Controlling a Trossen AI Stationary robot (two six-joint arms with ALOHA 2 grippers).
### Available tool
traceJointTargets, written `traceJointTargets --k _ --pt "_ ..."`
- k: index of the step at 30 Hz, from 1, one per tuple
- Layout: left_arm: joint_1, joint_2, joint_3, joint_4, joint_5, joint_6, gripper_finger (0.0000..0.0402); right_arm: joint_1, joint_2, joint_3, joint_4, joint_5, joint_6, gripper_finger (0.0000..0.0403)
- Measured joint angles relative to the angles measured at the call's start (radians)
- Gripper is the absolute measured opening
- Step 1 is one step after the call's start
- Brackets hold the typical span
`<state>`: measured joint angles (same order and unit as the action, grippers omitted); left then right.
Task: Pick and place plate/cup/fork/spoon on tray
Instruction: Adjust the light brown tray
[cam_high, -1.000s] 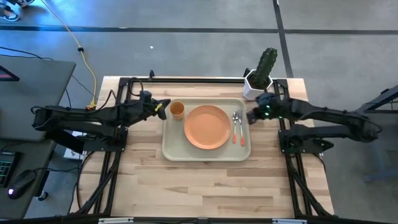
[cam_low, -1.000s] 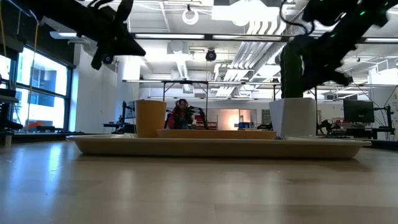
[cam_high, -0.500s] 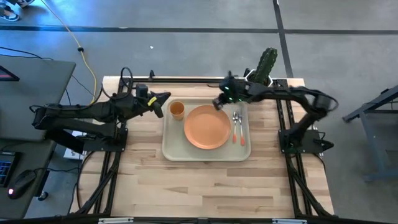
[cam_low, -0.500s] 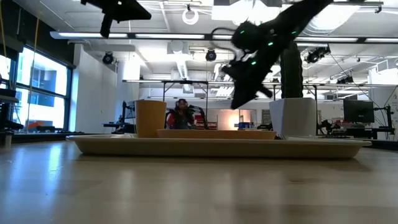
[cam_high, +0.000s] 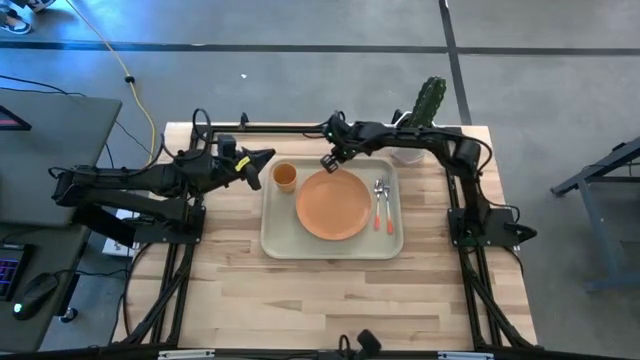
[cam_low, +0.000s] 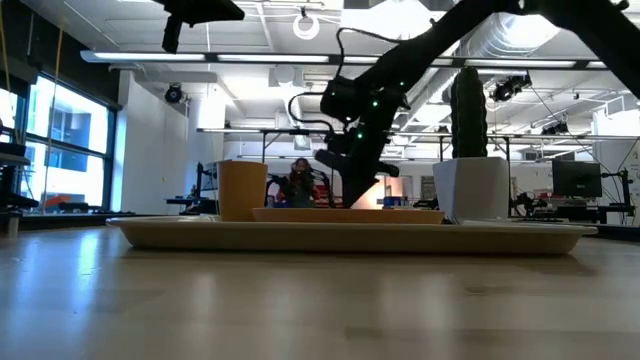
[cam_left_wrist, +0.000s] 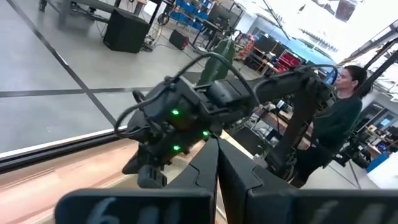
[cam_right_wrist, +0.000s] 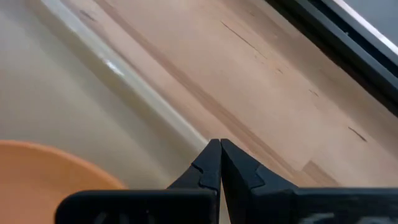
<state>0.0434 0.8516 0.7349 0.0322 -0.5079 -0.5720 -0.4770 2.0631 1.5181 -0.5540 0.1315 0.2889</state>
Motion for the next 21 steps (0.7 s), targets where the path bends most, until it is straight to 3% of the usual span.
traceJointTargets --k 13,21 --pt "-0.006 0.001 0.0 -0.013 -0.001 0.036 0.0 -0.061 0.054 0.025 -0.083 -0.048 -0.057 0.0" --pt "-0.006 0.001 0.0 -0.013 -0.001 0.051 0.0 -0.004 0.054 0.025 -0.115 -0.066 -0.114 0.0"
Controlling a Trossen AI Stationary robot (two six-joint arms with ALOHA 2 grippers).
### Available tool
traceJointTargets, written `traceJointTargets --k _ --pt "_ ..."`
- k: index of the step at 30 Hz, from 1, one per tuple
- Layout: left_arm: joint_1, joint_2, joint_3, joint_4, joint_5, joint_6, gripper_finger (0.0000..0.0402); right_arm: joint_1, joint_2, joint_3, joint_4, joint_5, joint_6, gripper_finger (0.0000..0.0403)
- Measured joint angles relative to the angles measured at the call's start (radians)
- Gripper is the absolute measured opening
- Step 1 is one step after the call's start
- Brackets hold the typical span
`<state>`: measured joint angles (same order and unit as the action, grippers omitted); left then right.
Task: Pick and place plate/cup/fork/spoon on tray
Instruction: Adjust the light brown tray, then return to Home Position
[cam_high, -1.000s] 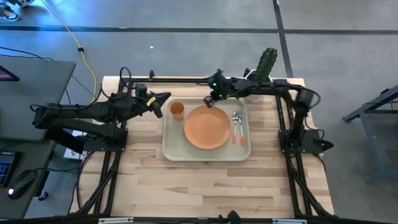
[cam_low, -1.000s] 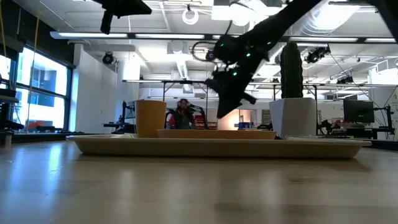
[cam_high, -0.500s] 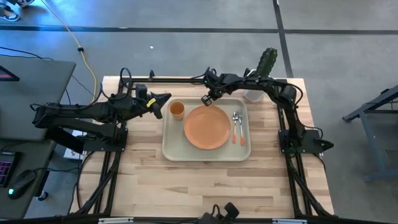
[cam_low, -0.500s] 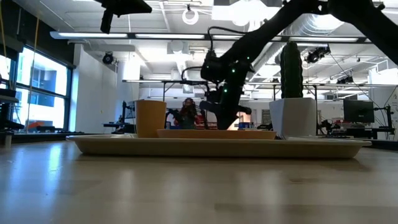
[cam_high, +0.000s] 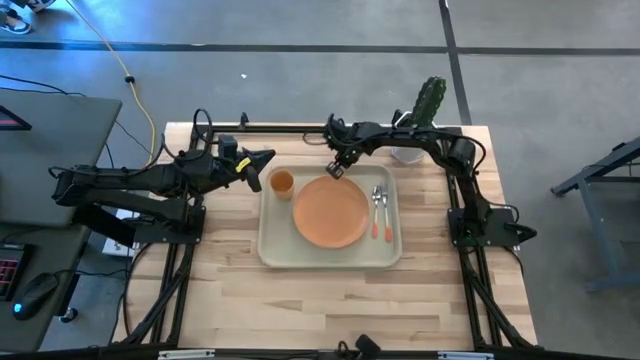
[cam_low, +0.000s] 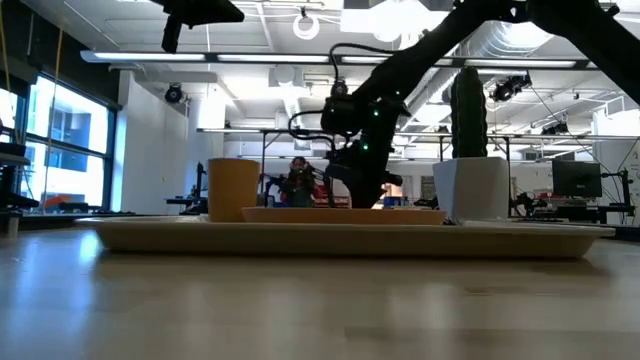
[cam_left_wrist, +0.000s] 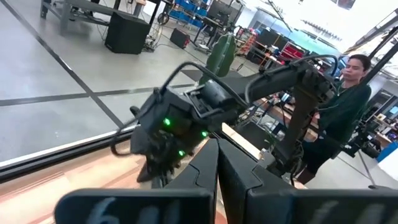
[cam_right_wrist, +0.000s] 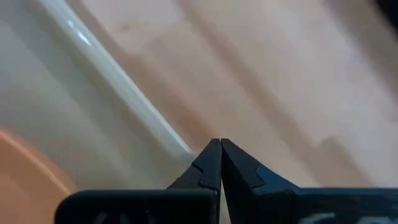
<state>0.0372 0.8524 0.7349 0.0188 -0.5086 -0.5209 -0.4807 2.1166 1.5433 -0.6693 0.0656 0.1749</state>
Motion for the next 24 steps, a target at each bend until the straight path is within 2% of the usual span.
traceJointTargets --k 6,12,17,19,21,24 --pt "-0.008 0.0 0.0 0.0 0.0 0.001 0.0 0.069 -0.002 0.0 -0.032 0.0 0.021 0.0" --pt "-0.008 0.0 0.0 -0.001 0.001 0.011 0.0 0.113 -0.045 -0.004 -0.098 0.087 0.069 0.0" --pt "-0.008 -0.014 -0.001 -0.004 0.001 0.078 0.0 0.124 -0.197 -0.01 -0.083 0.092 0.078 0.0" --pt "-0.008 -0.03 -0.001 -0.007 0.001 0.096 0.0 0.129 -0.289 -0.055 -0.042 0.088 0.079 0.0" --pt "-0.008 -0.049 -0.001 -0.031 0.001 0.115 0.0 0.135 -0.399 -0.137 0.042 0.06 0.079 0.0" --pt "-0.01 -0.087 -0.001 -0.121 0.002 0.131 0.0 0.143 -0.587 -0.335 0.208 0.003 0.112 0.0"
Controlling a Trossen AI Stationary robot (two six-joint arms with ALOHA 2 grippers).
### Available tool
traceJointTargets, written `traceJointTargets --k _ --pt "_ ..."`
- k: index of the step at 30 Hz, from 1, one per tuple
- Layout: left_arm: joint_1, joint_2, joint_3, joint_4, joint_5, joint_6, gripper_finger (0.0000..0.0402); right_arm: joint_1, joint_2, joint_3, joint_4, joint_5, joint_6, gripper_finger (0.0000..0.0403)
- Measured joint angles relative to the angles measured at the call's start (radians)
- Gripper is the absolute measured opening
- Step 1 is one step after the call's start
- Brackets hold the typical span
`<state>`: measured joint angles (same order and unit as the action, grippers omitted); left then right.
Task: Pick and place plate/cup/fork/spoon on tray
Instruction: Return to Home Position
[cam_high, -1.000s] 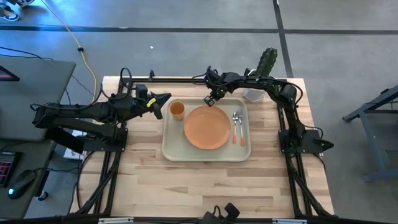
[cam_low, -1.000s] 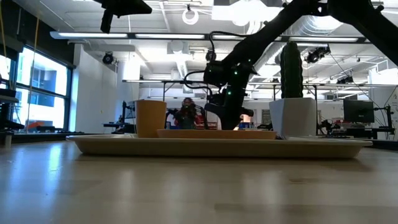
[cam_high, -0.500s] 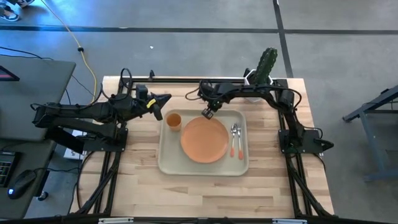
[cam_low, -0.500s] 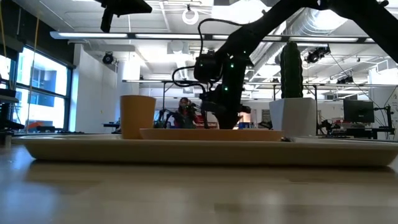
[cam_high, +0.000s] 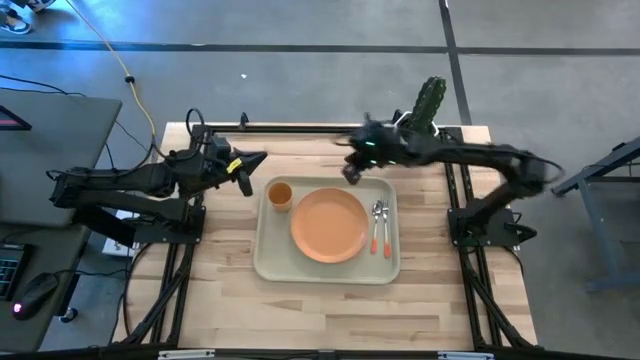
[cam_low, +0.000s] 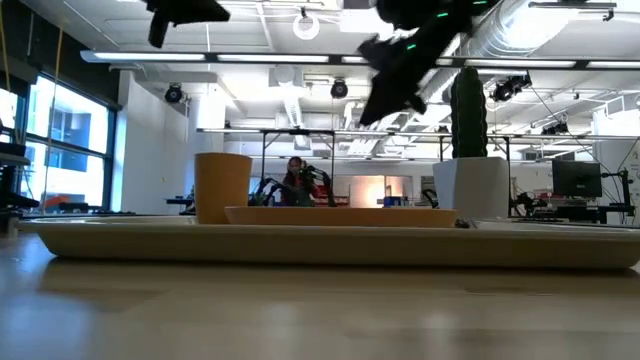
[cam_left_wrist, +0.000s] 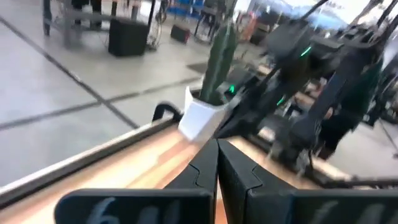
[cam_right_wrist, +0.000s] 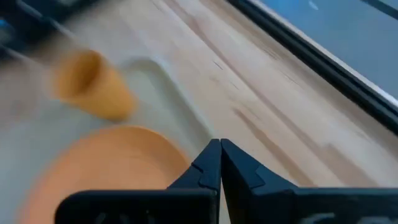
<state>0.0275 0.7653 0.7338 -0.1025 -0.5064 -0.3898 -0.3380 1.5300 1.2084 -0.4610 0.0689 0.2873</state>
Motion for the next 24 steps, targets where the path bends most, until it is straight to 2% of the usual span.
traceJointTargets --k 5,8,11,13,18,24 --pt "-0.016 -0.028 0.0 -0.13 0.104 -0.014 0.0 0.031 -0.334 -0.323 0.338 -0.181 0.048 0.0" --pt "-0.017 -0.016 0.0 -0.122 0.138 0.047 0.0 0.074 -0.496 -0.459 0.462 -0.223 -0.089 0.0" --pt "-0.006 0.001 0.0 -0.128 0.107 0.213 0.0 0.109 -0.633 -0.549 0.472 -0.246 -0.277 0.0" --pt "0.01 0.0 0.0 -0.115 0.09 0.274 0.0 0.119 -0.717 -0.584 0.465 -0.245 -0.324 0.0" --pt "0.009 -0.055 -0.034 -0.033 0.152 0.378 0.0 0.118 -0.927 -0.632 0.45 -0.248 -0.313 0.0" --pt "-0.015 -0.181 -0.247 0.232 0.19 0.387 0.0 0.118 -1.116 -0.695 0.415 -0.314 -0.294 0.0"
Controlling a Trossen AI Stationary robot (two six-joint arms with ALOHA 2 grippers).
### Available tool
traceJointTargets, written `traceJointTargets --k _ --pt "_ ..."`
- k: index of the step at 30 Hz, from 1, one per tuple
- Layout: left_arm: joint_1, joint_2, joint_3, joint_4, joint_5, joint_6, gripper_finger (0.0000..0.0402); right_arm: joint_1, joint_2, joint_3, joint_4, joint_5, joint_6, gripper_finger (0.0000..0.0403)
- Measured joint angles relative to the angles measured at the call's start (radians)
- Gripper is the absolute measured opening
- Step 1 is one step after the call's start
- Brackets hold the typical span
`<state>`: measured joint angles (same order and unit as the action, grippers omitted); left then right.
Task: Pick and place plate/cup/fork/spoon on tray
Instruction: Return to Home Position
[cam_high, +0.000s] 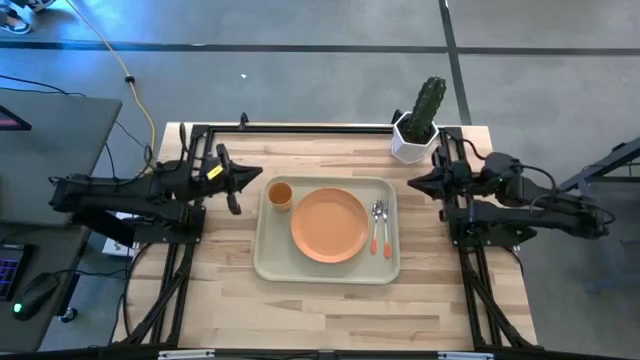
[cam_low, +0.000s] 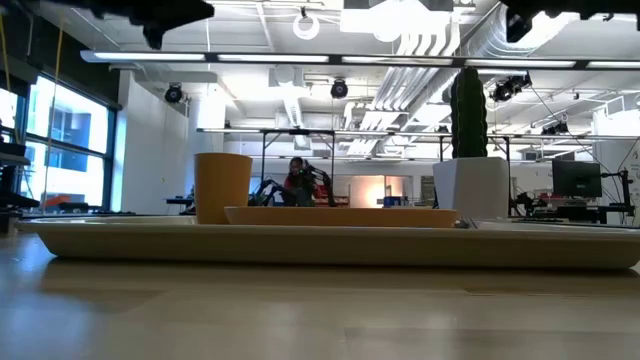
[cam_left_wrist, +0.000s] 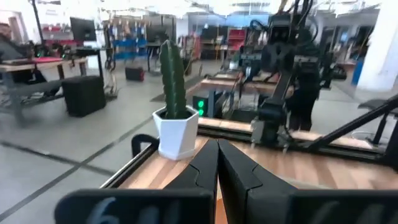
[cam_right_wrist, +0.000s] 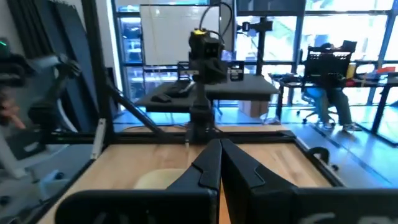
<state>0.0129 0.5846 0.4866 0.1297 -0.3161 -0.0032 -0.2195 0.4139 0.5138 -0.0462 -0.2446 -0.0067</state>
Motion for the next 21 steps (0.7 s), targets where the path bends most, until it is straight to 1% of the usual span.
traceJointTargets --k 1,3,5,7,10,12,13,15,17,18,19,20,21 --pt "-0.004 -0.013 -0.029 0.022 0.002 0.001 0.0 0.0 -0.019 -0.013 -0.005 -0.005 0.012 0.0" --pt "-0.007 -0.036 -0.085 0.012 -0.004 -0.003 0.0 0.0 -0.048 -0.039 -0.015 -0.006 0.053 0.0" --pt "-0.007 -0.05 -0.129 0.006 -0.01 -0.082 0.0 0.0 -0.073 -0.072 -0.02 0.022 0.059 0.0" --pt "-0.011 -0.062 -0.156 0.034 0.018 -0.119 0.0 0.0 -0.092 -0.096 -0.021 0.028 0.044 0.0" --pt "-0.028 -0.092 -0.171 0.059 0.107 -0.062 0.0 0.0 -0.121 -0.122 -0.02 0.019 0.031 0.0" --pt "-0.034 -0.117 -0.171 0.014 0.106 -0.037 0.0 0.0 -0.145 -0.13 -0.024 0.013 0.02 0.0" --pt "-0.033 -0.131 -0.171 -0.014 0.077 -0.036 0.0 0.0 -0.155 -0.13 -0.03 0.028 -0.008 0.0" --pt "-0.029 -0.163 -0.171 -0.072 -0.03 -0.053 0.0 -0.004 -0.174 -0.13 -0.05 0.122 -0.067 0.0" --pt "-0.025 -0.187 -0.171 -0.129 -0.128 -0.11 0.0 -0.004 -0.183 -0.13 -0.054 0.219 -0.054 0.0" --pt "-0.025 -0.199 -0.171 -0.158 -0.169 -0.139 0.0 -0.004 -0.186 -0.13 -0.047 0.249 -0.023 0.0" --pt "-0.025 -0.208 -0.171 -0.187 -0.192 -0.16 0.0 -0.004 -0.191 -0.13 -0.038 0.255 0.009 0.0" --pt "-0.025 -0.214 -0.171 -0.226 -0.192 -0.161 0.0 -0.004 -0.199 -0.13 -0.035 0.244 0.026 0.0" --pt "-0.025 -0.22 -0.171 -0.28 -0.169 -0.143 0.0 -0.004 -0.207 -0.13 -0.041 0.208 0.024 0.0"
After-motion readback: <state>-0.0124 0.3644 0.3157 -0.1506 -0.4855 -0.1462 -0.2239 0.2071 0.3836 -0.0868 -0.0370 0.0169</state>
